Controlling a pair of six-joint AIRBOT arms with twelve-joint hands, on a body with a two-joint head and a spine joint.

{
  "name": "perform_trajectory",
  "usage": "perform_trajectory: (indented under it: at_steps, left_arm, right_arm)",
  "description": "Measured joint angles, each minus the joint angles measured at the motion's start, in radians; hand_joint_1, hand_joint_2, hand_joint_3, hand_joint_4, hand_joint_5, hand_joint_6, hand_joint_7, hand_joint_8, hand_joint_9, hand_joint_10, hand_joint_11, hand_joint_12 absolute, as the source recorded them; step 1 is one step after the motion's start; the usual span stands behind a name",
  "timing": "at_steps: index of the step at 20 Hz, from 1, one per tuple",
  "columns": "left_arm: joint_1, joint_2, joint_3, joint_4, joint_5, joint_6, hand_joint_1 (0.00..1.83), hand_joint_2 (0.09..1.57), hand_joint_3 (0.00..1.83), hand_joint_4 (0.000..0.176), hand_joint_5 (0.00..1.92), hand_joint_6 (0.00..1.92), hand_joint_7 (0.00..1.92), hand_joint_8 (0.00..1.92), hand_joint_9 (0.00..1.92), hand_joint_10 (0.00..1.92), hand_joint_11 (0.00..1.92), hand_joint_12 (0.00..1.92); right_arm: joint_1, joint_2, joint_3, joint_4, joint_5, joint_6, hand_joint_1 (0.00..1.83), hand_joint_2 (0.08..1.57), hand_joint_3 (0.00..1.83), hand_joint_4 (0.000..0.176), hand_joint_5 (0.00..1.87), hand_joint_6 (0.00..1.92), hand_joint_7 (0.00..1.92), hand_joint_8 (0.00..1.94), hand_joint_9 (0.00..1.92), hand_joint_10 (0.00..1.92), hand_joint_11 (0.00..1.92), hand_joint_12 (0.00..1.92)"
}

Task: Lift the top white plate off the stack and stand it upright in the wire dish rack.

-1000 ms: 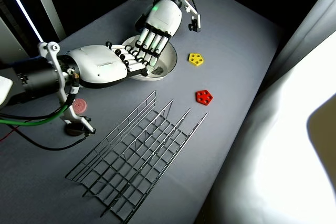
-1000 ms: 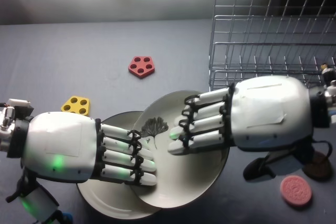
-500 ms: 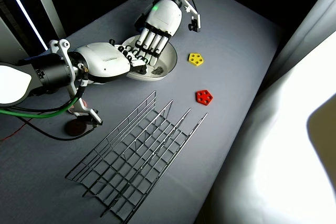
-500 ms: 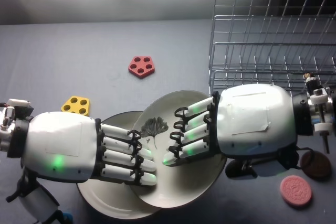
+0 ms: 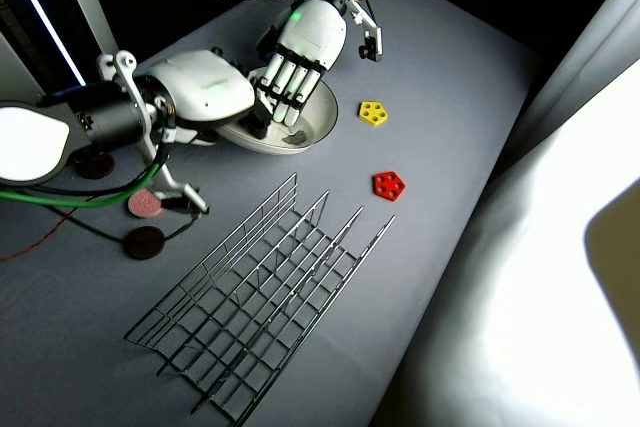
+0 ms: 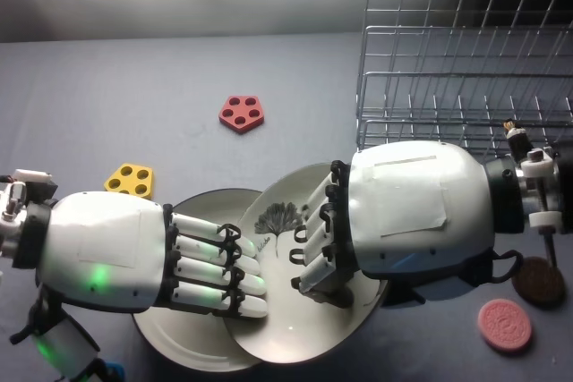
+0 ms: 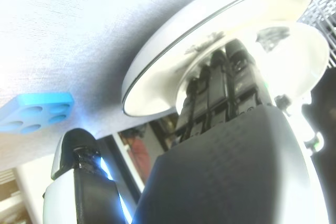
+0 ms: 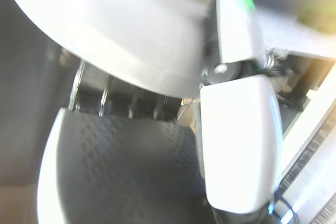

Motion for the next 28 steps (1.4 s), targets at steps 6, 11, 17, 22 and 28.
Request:
perform_trajectory:
  at_steps: [6,11,17,22,28]
  left_arm:
    - [-0.03,0.002,0.028,-0.042,-0.011,-0.016,0.31,0.98,0.0,0.0,0.05,0.0,0.09,0.0,0.11,0.0,0.0,0.4]
    - [-0.073,0.04,0.063,-0.135,-0.009,-0.051,0.31,0.97,0.0,0.0,0.09,0.0,0.12,0.0,0.14,0.0,0.02,0.42]
    - [-0.12,0.071,0.11,-0.189,-0.065,-0.092,0.33,0.96,0.0,0.0,0.08,0.0,0.11,0.0,0.12,0.0,0.0,0.45]
    - [-0.119,0.074,0.144,-0.172,-0.082,-0.098,0.31,0.95,0.0,0.0,0.11,0.01,0.14,0.01,0.16,0.01,0.04,0.49]
    - [-0.119,0.081,0.188,-0.152,-0.108,-0.083,0.31,0.97,0.0,0.0,0.09,0.0,0.13,0.0,0.14,0.0,0.01,0.49]
  right_arm:
    - [0.027,0.008,-0.003,-0.039,-0.013,0.048,1.49,1.1,0.0,0.0,0.84,1.19,0.95,0.8,0.97,0.93,0.93,1.42]
    - [0.063,0.019,0.01,-0.092,0.024,0.156,1.49,1.1,0.0,0.0,0.78,1.19,0.98,0.82,0.98,0.91,0.99,1.35]
    - [0.093,0.021,0.031,-0.158,0.083,0.205,1.49,1.1,0.0,0.0,0.84,1.18,0.97,0.74,0.97,0.94,0.96,1.39]
    - [0.125,-0.001,0.078,-0.192,0.144,0.333,1.49,1.1,0.0,0.0,0.85,1.2,0.97,0.77,0.95,0.94,0.92,1.42]
    - [0.186,-0.019,0.117,-0.201,0.226,0.409,1.48,1.12,0.0,0.0,0.83,1.23,0.92,0.83,0.93,0.98,0.9,1.46]
